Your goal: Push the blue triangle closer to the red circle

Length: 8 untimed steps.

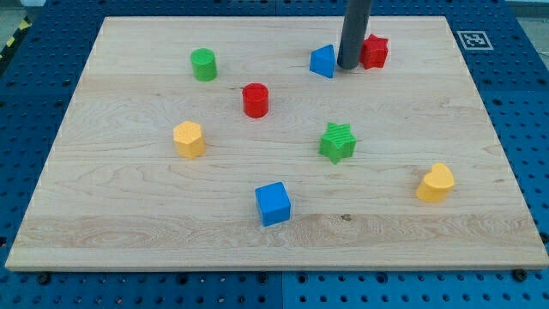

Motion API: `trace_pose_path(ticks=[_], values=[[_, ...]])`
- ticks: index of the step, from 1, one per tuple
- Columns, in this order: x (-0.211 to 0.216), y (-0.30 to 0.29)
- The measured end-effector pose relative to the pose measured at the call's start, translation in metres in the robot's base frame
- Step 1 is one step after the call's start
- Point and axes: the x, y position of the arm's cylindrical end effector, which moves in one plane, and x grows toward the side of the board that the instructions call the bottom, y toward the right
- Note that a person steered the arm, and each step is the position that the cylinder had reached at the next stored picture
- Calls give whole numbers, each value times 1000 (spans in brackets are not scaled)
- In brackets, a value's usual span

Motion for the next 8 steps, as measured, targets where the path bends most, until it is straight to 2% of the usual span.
trace_pose_path(ticks=[3, 6, 8], values=[[1, -46], [13, -52], [15, -92]])
